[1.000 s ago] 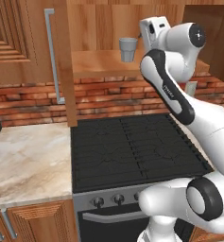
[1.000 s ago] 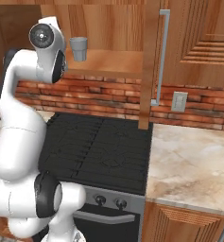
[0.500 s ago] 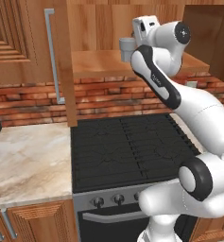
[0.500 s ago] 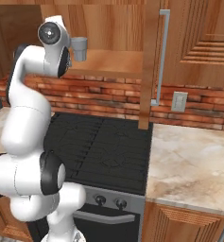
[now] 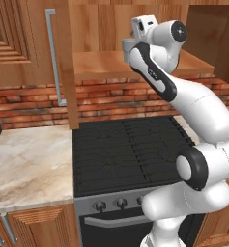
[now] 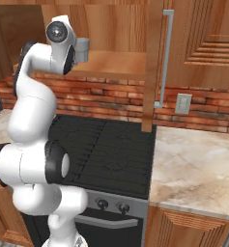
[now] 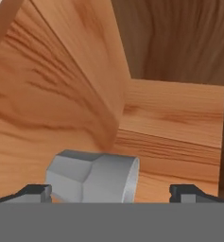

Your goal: There is a bowl on the dining counter. Grab a lemon wedge from the fridge and place it in the bowl. Then get the liquor bottle and glass cup from the cabinet and place them next to the bowl.

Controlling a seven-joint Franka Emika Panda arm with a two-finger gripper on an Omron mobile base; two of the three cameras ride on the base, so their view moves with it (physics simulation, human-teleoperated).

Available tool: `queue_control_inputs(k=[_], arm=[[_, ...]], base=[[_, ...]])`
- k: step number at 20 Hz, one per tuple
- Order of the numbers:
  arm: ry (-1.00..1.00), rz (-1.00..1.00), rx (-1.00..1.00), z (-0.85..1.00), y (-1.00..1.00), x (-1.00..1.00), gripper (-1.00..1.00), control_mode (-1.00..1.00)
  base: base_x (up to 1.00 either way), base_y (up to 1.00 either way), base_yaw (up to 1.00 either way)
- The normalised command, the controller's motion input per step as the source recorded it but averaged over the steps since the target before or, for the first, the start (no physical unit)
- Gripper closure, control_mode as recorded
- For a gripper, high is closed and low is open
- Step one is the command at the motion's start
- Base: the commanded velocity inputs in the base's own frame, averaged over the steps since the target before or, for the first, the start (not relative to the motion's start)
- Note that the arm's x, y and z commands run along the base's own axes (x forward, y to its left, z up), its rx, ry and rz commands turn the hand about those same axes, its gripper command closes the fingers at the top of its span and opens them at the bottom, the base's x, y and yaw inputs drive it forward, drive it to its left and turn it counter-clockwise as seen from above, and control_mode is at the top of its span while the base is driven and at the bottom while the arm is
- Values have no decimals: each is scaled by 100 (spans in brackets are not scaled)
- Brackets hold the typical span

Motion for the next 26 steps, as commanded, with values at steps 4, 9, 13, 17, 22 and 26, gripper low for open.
queue_control_inputs(k=[4, 9, 13, 17, 22, 26], arm=[[0, 0, 0, -10, -5, 31, -100, -100], [0, 0, 0, -10, -14, 27, -100, -100], [0, 0, 0, -13, -20, 26, -100, -100], [0, 0, 0, -13, -16, 23, -100, -100], [0, 0, 0, -11, -5, 25, -100, -100], [0, 0, 0, -14, 0, 27, -100, -100]], base=[[0, 0, 0], [0, 0, 0], [0, 0, 0], [0, 0, 0], [0, 0, 0], [0, 0, 0]])
